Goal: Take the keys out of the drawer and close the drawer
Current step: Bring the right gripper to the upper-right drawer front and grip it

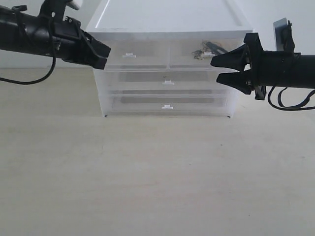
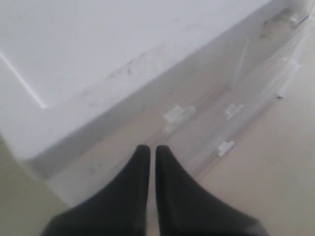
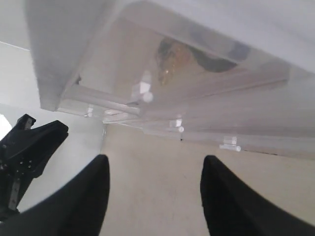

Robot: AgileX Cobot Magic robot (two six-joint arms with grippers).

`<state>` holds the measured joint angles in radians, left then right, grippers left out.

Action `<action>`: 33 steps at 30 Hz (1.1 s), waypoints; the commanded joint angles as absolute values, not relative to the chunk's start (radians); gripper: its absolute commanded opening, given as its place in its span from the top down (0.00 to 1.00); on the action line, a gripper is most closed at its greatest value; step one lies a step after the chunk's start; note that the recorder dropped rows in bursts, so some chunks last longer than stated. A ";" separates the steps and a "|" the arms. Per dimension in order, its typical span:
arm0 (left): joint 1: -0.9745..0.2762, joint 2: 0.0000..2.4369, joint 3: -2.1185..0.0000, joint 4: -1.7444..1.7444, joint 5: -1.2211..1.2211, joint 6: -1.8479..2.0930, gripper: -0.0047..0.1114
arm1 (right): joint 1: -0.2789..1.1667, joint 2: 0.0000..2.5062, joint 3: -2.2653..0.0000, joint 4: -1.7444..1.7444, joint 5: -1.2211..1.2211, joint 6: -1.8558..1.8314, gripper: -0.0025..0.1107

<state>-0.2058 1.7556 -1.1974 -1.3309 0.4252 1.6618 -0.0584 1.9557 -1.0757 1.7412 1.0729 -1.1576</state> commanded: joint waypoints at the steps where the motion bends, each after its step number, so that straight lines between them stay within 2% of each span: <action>1: -0.230 1.792 -1.210 -1.327 0.336 1.694 0.92 | -0.060 1.965 -1.101 1.744 1.129 -1.152 0.58; 6: -0.230 1.813 -1.232 -1.329 0.321 1.694 0.92 | -0.060 1.965 -1.129 1.744 1.131 -1.130 0.64; 33: -0.230 1.897 -1.350 -1.354 0.204 1.699 0.92 | -0.058 1.965 -1.171 1.744 1.061 -1.116 0.64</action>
